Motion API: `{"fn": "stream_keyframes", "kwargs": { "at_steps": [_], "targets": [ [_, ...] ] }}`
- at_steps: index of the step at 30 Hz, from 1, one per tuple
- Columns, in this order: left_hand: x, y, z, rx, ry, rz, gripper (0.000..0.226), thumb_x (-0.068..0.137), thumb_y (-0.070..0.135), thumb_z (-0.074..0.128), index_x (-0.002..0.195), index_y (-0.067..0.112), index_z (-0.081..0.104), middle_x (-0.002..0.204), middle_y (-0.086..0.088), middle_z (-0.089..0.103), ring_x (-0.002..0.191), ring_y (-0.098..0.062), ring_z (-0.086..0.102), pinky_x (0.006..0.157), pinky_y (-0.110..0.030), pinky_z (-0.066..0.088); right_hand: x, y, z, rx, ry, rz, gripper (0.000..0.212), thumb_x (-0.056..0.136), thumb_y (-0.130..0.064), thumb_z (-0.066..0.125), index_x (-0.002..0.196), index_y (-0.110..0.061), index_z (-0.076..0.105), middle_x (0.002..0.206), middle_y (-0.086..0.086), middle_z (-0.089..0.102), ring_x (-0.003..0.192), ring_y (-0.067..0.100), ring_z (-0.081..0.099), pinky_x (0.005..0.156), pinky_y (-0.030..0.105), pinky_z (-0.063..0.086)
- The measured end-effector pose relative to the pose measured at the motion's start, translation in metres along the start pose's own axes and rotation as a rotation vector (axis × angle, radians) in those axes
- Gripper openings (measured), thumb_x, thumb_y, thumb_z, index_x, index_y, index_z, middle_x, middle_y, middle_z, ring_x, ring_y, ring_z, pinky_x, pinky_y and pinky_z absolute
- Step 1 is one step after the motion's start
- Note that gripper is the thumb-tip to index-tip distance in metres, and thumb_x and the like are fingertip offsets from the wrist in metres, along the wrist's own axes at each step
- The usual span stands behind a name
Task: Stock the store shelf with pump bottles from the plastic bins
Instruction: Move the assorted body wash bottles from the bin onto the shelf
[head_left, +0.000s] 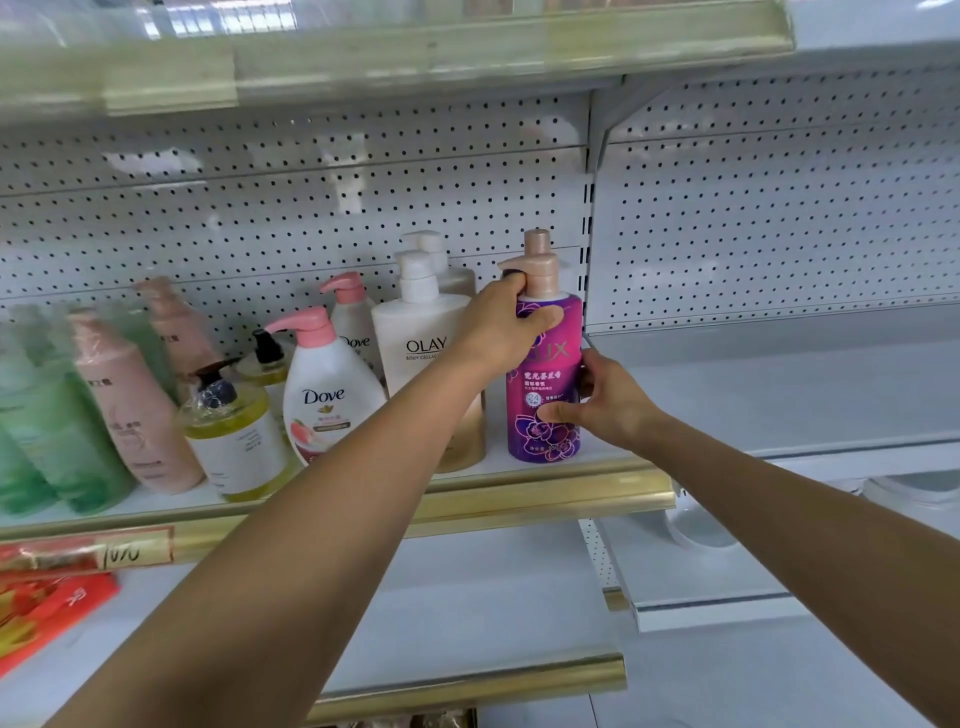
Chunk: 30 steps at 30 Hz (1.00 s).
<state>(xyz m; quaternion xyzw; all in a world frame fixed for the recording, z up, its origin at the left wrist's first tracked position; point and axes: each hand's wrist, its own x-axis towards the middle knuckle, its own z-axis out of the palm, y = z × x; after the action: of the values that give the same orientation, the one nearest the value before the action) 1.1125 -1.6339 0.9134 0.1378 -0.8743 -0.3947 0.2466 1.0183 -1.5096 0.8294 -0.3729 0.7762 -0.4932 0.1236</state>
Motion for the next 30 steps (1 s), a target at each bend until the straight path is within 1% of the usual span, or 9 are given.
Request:
{"fn": "stream_keyframes", "kwargs": {
  "at_steps": [5, 8, 11, 13, 15, 19, 25, 27, 30],
  "targets": [
    [-0.007, 0.007, 0.004, 0.072, -0.041, -0.058, 0.044, 0.094, 0.032, 0.062, 0.131, 0.012, 0.049, 0.123, -0.011, 0.062, 0.107, -0.026, 0.063, 0.094, -0.046, 0.053, -0.001, -0.011, -0.001, -0.102, -0.059, 0.059, 0.068, 0.074, -0.019, 0.082, 0.129, -0.013, 0.043, 0.118, 0.004, 0.062, 0.105, 0.019, 0.059, 0.088, 0.035, 0.050],
    [-0.029, 0.011, 0.001, 0.158, -0.035, -0.018, 0.054, 0.090, 0.033, 0.066, 0.137, 0.017, 0.045, 0.127, -0.008, 0.058, 0.112, -0.024, 0.059, 0.099, -0.044, 0.049, -0.015, -0.021, -0.004, -0.147, -0.057, 0.051, 0.069, 0.078, -0.020, 0.079, 0.133, -0.012, 0.038, 0.121, 0.002, 0.058, 0.103, 0.017, 0.055, 0.085, 0.031, 0.046],
    [-0.072, 0.009, -0.005, 0.266, 0.039, 0.015, 0.065, 0.089, 0.039, 0.066, 0.146, 0.022, 0.038, 0.139, -0.006, 0.052, 0.129, -0.022, 0.047, 0.108, -0.039, 0.040, -0.048, -0.031, -0.005, -0.219, 0.031, -0.032, 0.069, 0.081, -0.025, 0.075, 0.138, -0.014, 0.038, 0.116, -0.001, 0.052, 0.101, 0.015, 0.053, 0.084, 0.031, 0.043],
    [-0.110, 0.003, -0.009, 0.363, 0.111, 0.017, 0.069, 0.090, 0.041, 0.063, 0.149, 0.021, 0.033, 0.144, -0.006, 0.046, 0.135, -0.023, 0.038, 0.107, -0.039, 0.035, -0.075, -0.034, -0.001, -0.304, 0.071, -0.079, 0.065, 0.083, -0.031, 0.071, 0.139, -0.020, 0.040, 0.127, 0.004, 0.053, 0.111, 0.020, 0.055, 0.090, 0.036, 0.046],
    [-0.154, -0.004, -0.014, 0.503, 0.210, 0.041, 0.068, 0.090, 0.041, 0.062, 0.148, 0.018, 0.035, 0.139, -0.007, 0.050, 0.130, -0.024, 0.041, 0.104, -0.039, 0.037, -0.106, -0.039, 0.008, -0.402, 0.126, -0.153, 0.060, 0.086, -0.037, 0.067, 0.139, -0.024, 0.042, 0.133, 0.005, 0.052, 0.116, 0.022, 0.055, 0.092, 0.039, 0.048],
    [-0.244, -0.021, -0.029, 0.640, 0.358, 0.076, 0.058, 0.090, 0.040, 0.064, 0.141, 0.016, 0.048, 0.133, -0.005, 0.056, 0.124, -0.027, 0.049, 0.101, -0.040, 0.040, -0.167, -0.049, 0.031, -0.536, 0.178, -0.313, 0.052, 0.090, -0.044, 0.059, 0.136, -0.025, 0.045, 0.132, 0.000, 0.054, 0.112, 0.022, 0.058, 0.083, 0.037, 0.050],
    [-0.353, -0.061, -0.068, 0.657, 0.408, -0.049, 0.054, 0.087, 0.039, 0.067, 0.136, 0.021, 0.055, 0.129, 0.000, 0.062, 0.117, -0.026, 0.058, 0.082, -0.042, 0.055, -0.236, -0.069, 0.096, -0.625, 0.071, -0.435, 0.050, 0.091, -0.045, 0.057, 0.136, -0.025, 0.046, 0.124, -0.004, 0.059, 0.100, 0.021, 0.064, 0.071, 0.036, 0.054],
    [-0.384, -0.080, -0.094, 0.672, 0.392, -0.095, 0.057, 0.087, 0.037, 0.069, 0.139, 0.019, 0.053, 0.131, -0.004, 0.061, 0.119, -0.030, 0.057, 0.086, -0.046, 0.054, -0.250, -0.084, 0.130, -0.655, 0.048, -0.471, 0.052, 0.090, -0.045, 0.058, 0.136, -0.023, 0.047, 0.125, -0.003, 0.059, 0.098, 0.022, 0.065, 0.069, 0.035, 0.054],
    [-0.433, -0.111, -0.147, 0.752, 0.338, -0.206, 0.064, 0.088, 0.042, 0.066, 0.145, 0.019, 0.046, 0.141, -0.007, 0.053, 0.128, -0.032, 0.049, 0.100, -0.049, 0.045, -0.266, -0.112, 0.194, -0.670, -0.017, -0.495, 0.056, 0.092, -0.047, 0.053, 0.141, -0.025, 0.041, 0.135, -0.003, 0.052, 0.106, 0.022, 0.061, 0.076, 0.034, 0.050]
  ]
}}
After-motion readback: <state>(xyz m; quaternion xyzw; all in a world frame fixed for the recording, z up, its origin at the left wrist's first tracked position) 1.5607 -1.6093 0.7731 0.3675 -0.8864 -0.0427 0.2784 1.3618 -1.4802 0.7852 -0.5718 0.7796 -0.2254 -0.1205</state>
